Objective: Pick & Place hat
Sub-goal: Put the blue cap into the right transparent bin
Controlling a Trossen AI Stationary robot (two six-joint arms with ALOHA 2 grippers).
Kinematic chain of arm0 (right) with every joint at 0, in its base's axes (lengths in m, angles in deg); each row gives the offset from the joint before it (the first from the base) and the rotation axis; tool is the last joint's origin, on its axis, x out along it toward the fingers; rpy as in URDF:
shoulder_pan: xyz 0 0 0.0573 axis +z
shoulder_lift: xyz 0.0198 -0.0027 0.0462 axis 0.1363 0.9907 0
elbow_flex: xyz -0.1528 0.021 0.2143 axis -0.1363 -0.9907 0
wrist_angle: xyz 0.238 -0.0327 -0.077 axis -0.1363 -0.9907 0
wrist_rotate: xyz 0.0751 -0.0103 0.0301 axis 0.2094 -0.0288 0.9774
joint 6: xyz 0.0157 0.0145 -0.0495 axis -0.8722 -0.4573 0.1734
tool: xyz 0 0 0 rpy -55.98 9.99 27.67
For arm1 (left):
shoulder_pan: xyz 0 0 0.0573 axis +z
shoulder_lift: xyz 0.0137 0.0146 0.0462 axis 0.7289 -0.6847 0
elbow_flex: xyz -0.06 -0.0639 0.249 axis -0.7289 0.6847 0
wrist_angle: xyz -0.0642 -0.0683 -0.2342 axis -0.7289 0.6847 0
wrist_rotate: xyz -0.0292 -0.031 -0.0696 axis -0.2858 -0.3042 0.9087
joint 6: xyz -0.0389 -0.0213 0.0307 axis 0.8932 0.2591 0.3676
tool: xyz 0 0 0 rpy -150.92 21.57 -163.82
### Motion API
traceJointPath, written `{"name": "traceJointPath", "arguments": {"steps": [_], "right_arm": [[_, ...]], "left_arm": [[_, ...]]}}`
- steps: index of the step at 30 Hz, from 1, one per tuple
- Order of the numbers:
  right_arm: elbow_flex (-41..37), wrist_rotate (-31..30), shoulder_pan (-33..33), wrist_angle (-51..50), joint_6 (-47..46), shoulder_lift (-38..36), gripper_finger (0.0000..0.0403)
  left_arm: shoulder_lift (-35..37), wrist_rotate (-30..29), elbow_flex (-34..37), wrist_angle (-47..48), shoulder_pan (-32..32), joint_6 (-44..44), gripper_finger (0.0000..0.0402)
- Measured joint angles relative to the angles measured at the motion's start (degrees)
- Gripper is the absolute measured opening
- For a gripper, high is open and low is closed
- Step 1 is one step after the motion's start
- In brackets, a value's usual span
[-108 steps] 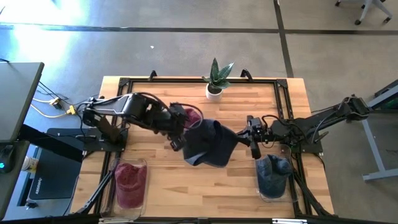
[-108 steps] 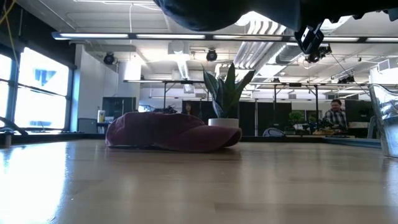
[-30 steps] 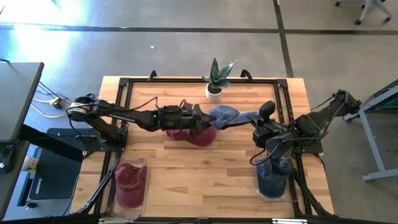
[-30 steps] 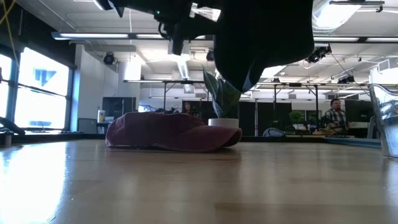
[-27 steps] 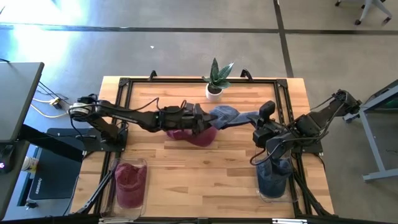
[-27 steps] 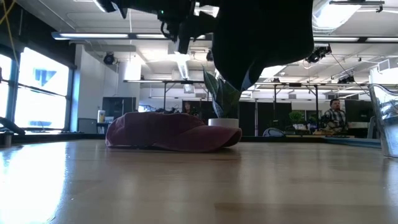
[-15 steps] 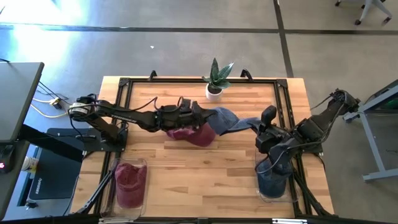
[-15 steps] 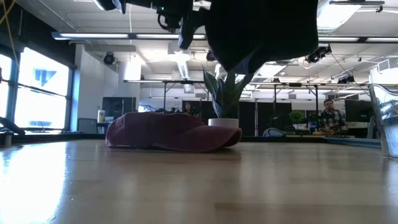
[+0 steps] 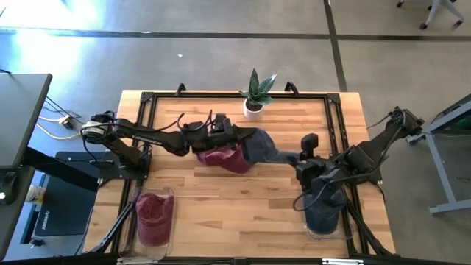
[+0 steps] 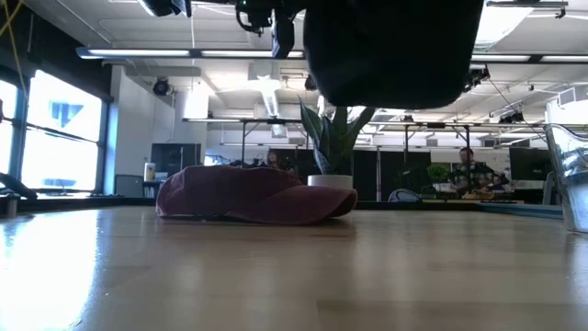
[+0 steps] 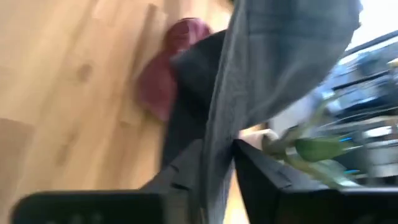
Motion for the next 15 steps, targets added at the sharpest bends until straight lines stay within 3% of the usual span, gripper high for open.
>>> {"name": "traceJointPath", "arguments": {"steps": [3, 9, 12, 15], "right_arm": [[0.0, 5.5, -1.0, -0.1, -3.8, -1.1, 0.0128], [0.0, 21.9, -2.7, -0.7, -9.5, -9.2, 0.0225], [0.0, 27.1, -3.7, -0.7, -11.0, -14.3, 0.025], [0.0, 27.6, -5.4, -0.6, -11.0, -19.2, 0.0257]], "left_arm": [[0.0, 2.9, -0.9, 0.0, 0.4, 0.0, 0.0008], [-0.1, 16.7, -5.5, 3.8, 2.6, -1.5, 0.0001], [0.0, 26.2, -11.9, 15.2, 3.9, -4.8, 0.0001], [-1.6, 35.9, -21.7, 31.2, 4.6, -11.3, 0.0001]]}}
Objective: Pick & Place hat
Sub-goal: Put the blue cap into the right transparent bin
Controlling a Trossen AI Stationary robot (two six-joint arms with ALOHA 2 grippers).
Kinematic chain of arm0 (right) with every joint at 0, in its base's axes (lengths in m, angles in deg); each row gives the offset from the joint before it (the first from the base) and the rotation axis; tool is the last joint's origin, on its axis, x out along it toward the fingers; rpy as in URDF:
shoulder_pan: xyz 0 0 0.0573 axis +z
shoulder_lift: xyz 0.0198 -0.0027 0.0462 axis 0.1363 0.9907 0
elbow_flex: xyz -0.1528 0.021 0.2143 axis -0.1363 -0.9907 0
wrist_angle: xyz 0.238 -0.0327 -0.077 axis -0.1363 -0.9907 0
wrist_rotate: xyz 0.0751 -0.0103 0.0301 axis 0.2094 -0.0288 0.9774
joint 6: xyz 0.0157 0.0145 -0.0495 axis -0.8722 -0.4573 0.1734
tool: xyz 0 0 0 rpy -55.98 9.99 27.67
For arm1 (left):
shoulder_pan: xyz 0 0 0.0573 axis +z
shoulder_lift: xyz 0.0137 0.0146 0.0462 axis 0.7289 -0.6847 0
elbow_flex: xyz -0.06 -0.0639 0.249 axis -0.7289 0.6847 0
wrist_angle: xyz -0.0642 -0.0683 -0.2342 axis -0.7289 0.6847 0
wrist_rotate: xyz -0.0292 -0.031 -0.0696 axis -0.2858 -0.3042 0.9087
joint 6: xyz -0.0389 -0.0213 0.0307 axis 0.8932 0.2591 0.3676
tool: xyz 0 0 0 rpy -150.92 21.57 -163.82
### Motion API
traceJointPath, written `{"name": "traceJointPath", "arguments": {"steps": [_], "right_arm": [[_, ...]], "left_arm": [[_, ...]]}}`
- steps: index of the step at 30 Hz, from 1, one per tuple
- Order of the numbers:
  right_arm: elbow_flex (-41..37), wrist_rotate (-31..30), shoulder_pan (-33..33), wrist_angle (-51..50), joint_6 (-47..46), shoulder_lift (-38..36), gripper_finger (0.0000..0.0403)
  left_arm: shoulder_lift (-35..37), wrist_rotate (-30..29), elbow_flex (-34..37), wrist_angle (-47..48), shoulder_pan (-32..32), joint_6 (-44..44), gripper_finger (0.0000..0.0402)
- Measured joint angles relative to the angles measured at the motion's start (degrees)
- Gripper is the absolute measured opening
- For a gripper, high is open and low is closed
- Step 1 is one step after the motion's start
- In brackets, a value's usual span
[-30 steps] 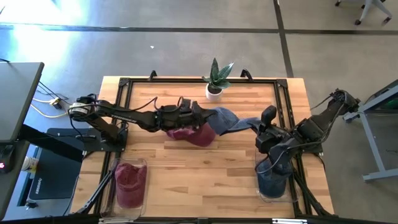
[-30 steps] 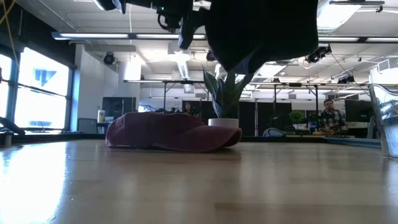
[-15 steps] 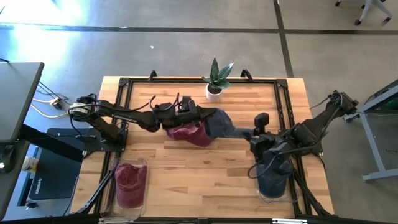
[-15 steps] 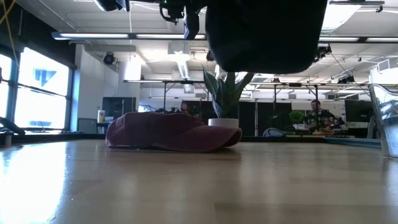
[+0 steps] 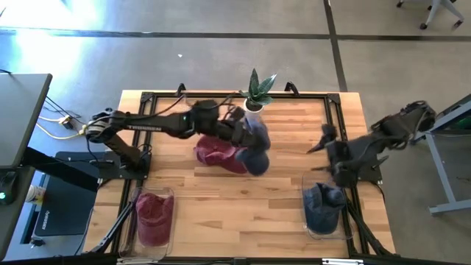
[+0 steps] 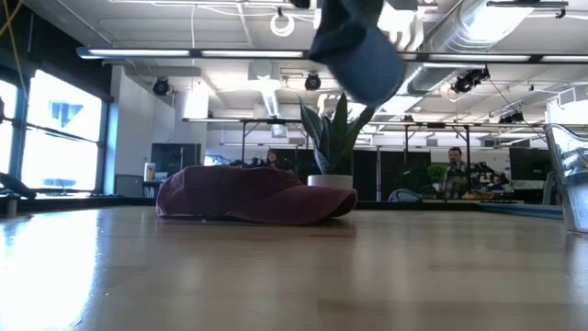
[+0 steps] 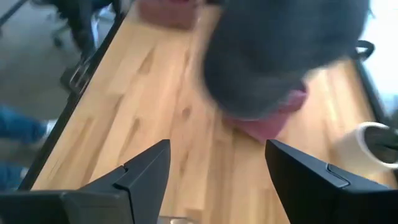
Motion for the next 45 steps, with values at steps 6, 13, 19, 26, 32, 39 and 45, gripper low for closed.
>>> {"name": "traceJointPath", "arguments": {"steps": [6, 13, 19, 26, 32, 39, 45], "right_arm": [[0.0, -1.0, -5.6, 2.4, 4.0, -6.4, 0.0259], [-4.6, 12.9, -11.9, 16.5, 13.5, -5.3, 0.0259], [-19.1, 27.1, -18.3, 41.3, 14.0, -4.8, 0.0259], [-28.4, 45.9, -27.6, 65.3, 3.6, -0.3, 0.0259], [-27.8, 55.9, -29.9, 70.9, 0.2, 5.3, 0.0259], [-27.0, 56.5, -30.9, 74.8, 0.4, 11.7, 0.0259], [-27.0, 64.7, -31.4, 88.4, -3.5, 17.9, 0.0259]], "left_arm": [[-8.2, 14.7, -22.8, 27.3, -0.7, -15.6, 0.0], [-17.1, 22.1, -43.2, 44.1, -4.0, -27.7, 0.0], [-20.9, 24.2, -51.1, 52.0, -7.4, -33.2, 0.0], [-23.2, 24.5, -53.3, 54.9, -10.5, -33.1, 0.0], [-23.3, 22.6, -53.2, 55.0, -11.3, -32.3, 0.0], [-23.3, 20.1, -53.2, 55.0, -11.4, -31.5, 0.0], [-23.3, 21.4, -53.2, 54.9, -12.8, -30.3, 0.0]]}}
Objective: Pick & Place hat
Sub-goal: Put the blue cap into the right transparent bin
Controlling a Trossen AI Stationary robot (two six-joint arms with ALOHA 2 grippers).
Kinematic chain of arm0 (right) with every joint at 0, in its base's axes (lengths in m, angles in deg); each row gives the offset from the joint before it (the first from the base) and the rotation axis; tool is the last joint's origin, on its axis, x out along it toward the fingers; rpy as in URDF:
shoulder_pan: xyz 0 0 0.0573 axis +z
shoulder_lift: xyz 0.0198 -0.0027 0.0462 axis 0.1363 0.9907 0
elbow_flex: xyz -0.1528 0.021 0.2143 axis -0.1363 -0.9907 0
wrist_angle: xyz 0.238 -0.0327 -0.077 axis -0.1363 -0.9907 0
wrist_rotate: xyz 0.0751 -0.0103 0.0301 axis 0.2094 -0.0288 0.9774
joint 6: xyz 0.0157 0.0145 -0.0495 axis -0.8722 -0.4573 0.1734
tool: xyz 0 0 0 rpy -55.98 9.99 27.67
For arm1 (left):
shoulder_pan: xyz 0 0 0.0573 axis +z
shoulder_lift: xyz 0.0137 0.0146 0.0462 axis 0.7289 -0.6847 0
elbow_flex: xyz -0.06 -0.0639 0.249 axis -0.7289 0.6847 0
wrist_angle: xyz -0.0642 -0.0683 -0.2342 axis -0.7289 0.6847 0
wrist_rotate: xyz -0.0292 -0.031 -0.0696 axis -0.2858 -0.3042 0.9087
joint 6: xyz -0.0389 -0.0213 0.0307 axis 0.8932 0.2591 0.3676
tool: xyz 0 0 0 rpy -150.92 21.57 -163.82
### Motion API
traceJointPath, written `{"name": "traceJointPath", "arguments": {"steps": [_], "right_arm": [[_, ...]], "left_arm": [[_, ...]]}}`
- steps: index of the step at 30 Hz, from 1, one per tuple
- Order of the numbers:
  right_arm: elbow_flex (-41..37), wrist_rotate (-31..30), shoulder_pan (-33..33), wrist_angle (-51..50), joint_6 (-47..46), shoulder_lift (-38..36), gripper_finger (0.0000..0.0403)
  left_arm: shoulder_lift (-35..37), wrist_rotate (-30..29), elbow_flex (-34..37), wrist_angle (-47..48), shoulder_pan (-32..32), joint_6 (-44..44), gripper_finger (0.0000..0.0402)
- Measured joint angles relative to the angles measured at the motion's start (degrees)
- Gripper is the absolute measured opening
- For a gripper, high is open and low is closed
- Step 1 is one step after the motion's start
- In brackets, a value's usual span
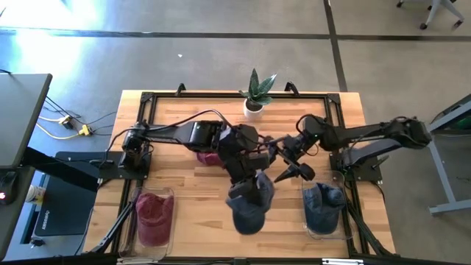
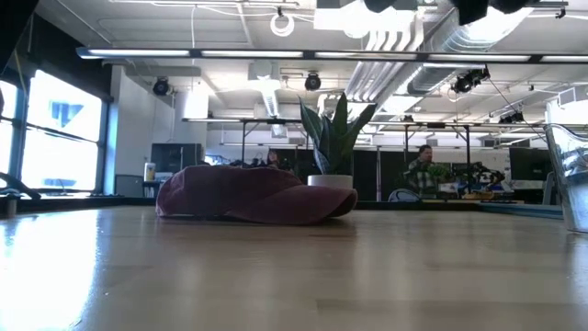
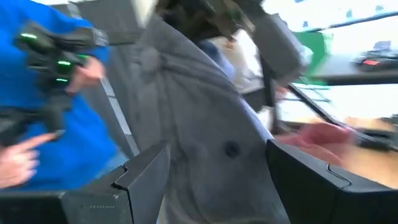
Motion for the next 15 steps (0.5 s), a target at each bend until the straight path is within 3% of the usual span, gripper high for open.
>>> {"name": "traceJointPath", "arguments": {"steps": [4, 10, 15], "right_arm": [[0.0, 4.3, 0.1, 10.2, -3.9, 4.5, 0.0259], [0.0, 1.4, 0.0, 16.8, -3.8, 9.3, 0.0259], [0.0, 3.8, 1.0, 22.5, -4.0, 11.2, 0.0259]], "left_arm": [[0.0, 0.0, 0.0, 0.0, -0.4, 0.5, 0.0], [0.0, -0.1, 0.0, 0.0, -0.3, 2.1, 0.0], [0.0, 1.1, 0.0, 0.1, -0.3, 2.9, 0.0]]}}
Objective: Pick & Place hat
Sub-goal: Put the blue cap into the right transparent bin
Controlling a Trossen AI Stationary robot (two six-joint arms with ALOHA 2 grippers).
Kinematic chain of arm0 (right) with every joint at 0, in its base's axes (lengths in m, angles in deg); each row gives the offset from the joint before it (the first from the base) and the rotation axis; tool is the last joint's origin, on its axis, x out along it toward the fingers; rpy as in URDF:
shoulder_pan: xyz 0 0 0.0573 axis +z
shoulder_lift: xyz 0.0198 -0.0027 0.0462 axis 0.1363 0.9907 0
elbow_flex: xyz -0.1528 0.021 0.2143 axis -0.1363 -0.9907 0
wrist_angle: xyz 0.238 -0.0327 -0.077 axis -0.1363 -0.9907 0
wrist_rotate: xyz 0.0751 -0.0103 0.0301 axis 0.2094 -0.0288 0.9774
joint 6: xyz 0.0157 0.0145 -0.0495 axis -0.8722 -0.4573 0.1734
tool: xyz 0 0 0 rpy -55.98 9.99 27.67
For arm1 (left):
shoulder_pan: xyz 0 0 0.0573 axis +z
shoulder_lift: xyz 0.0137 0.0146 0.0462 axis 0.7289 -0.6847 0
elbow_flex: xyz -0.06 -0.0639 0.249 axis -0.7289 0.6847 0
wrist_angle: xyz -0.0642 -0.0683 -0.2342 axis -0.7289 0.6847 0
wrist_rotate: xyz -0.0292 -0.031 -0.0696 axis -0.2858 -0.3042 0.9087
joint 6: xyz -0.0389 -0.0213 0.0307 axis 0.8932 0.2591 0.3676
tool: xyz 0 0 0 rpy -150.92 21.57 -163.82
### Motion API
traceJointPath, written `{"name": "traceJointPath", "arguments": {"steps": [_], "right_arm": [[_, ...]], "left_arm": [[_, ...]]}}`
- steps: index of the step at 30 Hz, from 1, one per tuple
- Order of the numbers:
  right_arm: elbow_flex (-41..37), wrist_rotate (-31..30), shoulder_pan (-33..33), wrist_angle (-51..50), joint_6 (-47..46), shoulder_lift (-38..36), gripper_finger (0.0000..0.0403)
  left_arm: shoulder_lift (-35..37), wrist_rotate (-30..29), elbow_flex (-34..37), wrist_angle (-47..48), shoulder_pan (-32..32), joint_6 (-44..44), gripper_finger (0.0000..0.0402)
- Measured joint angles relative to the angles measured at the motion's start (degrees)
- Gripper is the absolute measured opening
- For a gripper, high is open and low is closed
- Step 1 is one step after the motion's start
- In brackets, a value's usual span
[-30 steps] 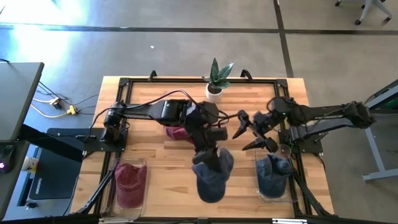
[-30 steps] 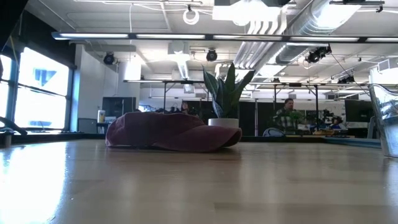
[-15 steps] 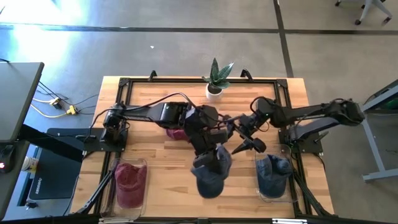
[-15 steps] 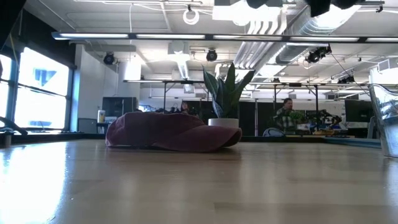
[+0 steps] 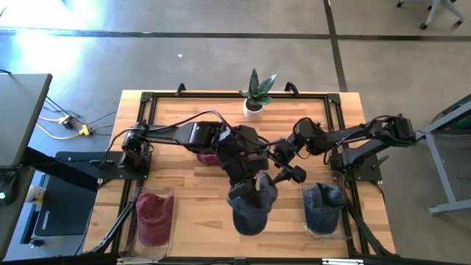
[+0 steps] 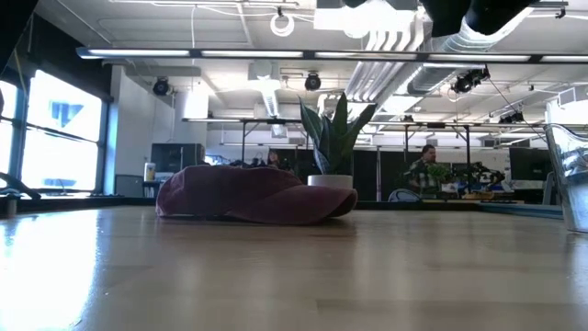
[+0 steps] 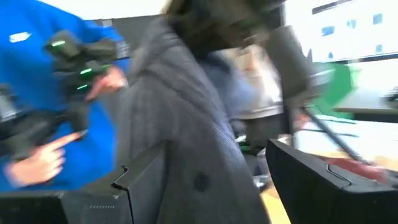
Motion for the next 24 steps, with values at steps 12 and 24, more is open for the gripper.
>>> {"name": "traceJointPath", "arguments": {"steps": [12, 24], "right_arm": [[0.0, 14.4, 1.8, 1.1, -8.3, 0.1, 0.0238], [0.0, 12.3, 4.3, -11.1, -14.6, -11.4, 0.0016]], "left_arm": [[0.0, 2.8, 0.0, 0.1, 0.1, 0.0, 0.0], [0.0, -1.5, 0.0, -1.7, 0.1, -6.9, 0.0]]}}
